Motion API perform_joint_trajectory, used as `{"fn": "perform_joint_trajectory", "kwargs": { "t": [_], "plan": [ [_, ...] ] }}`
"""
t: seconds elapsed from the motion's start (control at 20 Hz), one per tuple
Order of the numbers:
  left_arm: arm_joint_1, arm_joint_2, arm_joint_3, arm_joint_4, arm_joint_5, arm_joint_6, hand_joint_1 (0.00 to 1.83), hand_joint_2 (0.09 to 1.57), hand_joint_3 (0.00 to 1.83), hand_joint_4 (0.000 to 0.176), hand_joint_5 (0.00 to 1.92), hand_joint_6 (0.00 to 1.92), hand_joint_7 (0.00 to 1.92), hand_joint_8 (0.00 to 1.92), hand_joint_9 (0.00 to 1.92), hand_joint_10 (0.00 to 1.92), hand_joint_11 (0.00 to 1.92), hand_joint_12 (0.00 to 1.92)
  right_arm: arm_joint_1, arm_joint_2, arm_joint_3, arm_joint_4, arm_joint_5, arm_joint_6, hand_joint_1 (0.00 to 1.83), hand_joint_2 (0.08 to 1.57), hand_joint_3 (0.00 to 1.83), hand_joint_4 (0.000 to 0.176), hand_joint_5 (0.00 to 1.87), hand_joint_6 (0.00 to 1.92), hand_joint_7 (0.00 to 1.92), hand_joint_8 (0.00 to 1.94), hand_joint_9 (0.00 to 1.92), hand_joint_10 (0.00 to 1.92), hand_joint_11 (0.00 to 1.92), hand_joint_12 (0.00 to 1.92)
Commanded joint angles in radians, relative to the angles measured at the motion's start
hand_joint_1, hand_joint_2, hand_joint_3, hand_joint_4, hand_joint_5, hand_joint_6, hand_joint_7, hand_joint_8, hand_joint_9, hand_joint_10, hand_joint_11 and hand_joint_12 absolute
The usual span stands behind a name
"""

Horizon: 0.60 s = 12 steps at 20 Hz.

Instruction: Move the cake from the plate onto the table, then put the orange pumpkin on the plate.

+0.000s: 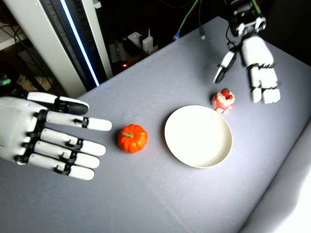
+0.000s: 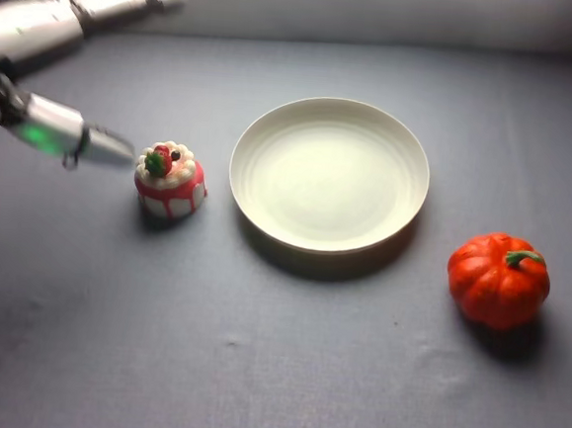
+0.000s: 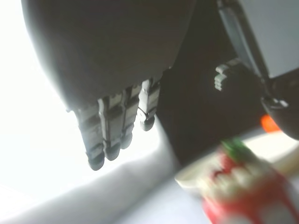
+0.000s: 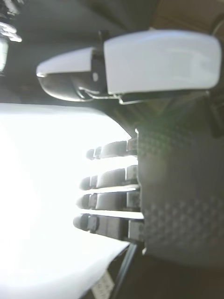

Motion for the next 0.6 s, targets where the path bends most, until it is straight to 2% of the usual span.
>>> {"fn": "perform_joint_trajectory", "kwargs": {
  "t": [0.0,0.05,0.1,0.15,0.2,0.25,0.3,0.35,0.4,0.45,0.55],
  "plan": [
    [0.004,0.014,-0.008,-0.065,-0.162,-0.003,1.01,0.85,0.0,0.143,0.0,0.0,0.0,0.0,0.1,0.03,0.0,0.27,0.006,0.002,0.011,0.011,0.09,0.01,0.82,1.06,0.0,0.108,0.03,0.01,0.0,0.0,0.0,0.0,0.01,0.01],
    [0.015,0.024,-0.021,-0.106,-0.202,-0.003,1.0,0.84,0.0,0.149,0.02,0.0,0.0,0.0,0.09,0.01,0.0,0.1,0.014,0.002,0.023,-0.006,0.048,0.01,0.82,1.06,0.0,0.045,0.05,0.02,0.0,0.0,0.0,0.0,0.08,0.04],
    [0.022,0.027,-0.027,-0.13,-0.222,-0.003,0.97,0.84,0.0,0.154,0.02,0.0,0.0,0.0,0.07,0.0,0.0,0.02,0.029,0.002,0.034,-0.021,0.003,0.01,0.82,1.03,0.0,0.038,0.11,0.02,0.04,0.0,0.03,0.0,0.01,0.34],
    [0.024,0.028,-0.028,-0.146,-0.242,-0.003,0.96,0.84,0.0,0.148,0.05,0.01,0.0,0.0,0.07,0.0,0.0,0.0,0.056,-0.001,0.052,-0.044,-0.062,0.01,0.81,1.01,0.0,0.013,0.16,0.01,0.11,0.0,0.08,0.01,0.0,0.56],
    [0.024,0.027,-0.029,-0.148,-0.251,-0.003,0.93,0.85,0.0,0.139,0.1,0.03,0.01,0.01,0.1,0.02,0.0,0.0,0.082,-0.01,0.069,-0.066,-0.12,0.01,0.82,1.0,0.0,0.0,0.21,0.01,0.15,0.01,0.13,0.02,0.0,0.74],
    [0.024,0.027,-0.034,-0.148,-0.254,-0.003,0.93,0.87,0.0,0.134,0.17,0.02,0.02,0.0,0.11,0.01,0.01,0.01,0.118,-0.026,0.092,-0.091,-0.184,0.01,0.82,1.0,0.0,0.015,0.24,0.01,0.17,0.01,0.16,0.02,0.0,0.86],
    [0.024,0.027,-0.036,-0.146,-0.254,-0.003,0.92,0.87,0.0,0.129,0.24,0.01,0.01,0.0,0.12,0.0,0.0,0.24,0.154,-0.048,0.119,-0.116,-0.248,0.013,0.81,0.99,0.0,0.0,0.28,0.01,0.23,0.01,0.2,0.03,0.0,0.99],
    [0.024,0.025,-0.036,-0.142,-0.251,-0.003,0.93,0.85,0.0,0.116,0.14,0.0,0.01,0.0,0.14,0.01,0.0,0.52,0.203,-0.089,0.163,-0.154,-0.332,0.026,0.81,1.01,0.0,0.0,0.19,0.0,0.23,0.0,0.2,0.01,0.0,0.95],
    [0.024,0.024,-0.035,-0.141,-0.251,-0.003,0.93,0.85,0.0,0.116,0.14,0.0,0.01,0.0,0.14,0.01,0.0,0.52,0.213,-0.1,0.174,-0.16,-0.346,0.03,0.81,1.01,0.0,0.0,0.19,0.0,0.23,0.0,0.2,0.01,0.0,0.95],
    [0.024,0.023,-0.036,-0.136,-0.25,-0.003,0.89,0.84,0.0,0.115,0.07,0.0,0.01,0.0,0.17,0.01,0.0,0.65,0.234,-0.125,0.199,-0.176,-0.388,0.04,0.82,1.01,0.0,0.002,0.2,0.01,0.24,0.01,0.23,0.02,0.0,0.94],
    [0.012,0.015,-0.037,-0.119,-0.242,-0.003,0.88,0.81,0.0,0.116,0.03,0.0,0.01,0.0,0.18,0.01,0.0,0.56,0.255,-0.158,0.233,-0.193,-0.431,0.058,0.83,1.01,0.0,0.0,0.2,0.0,0.24,0.0,0.24,0.02,0.0,0.89]
  ]
}}
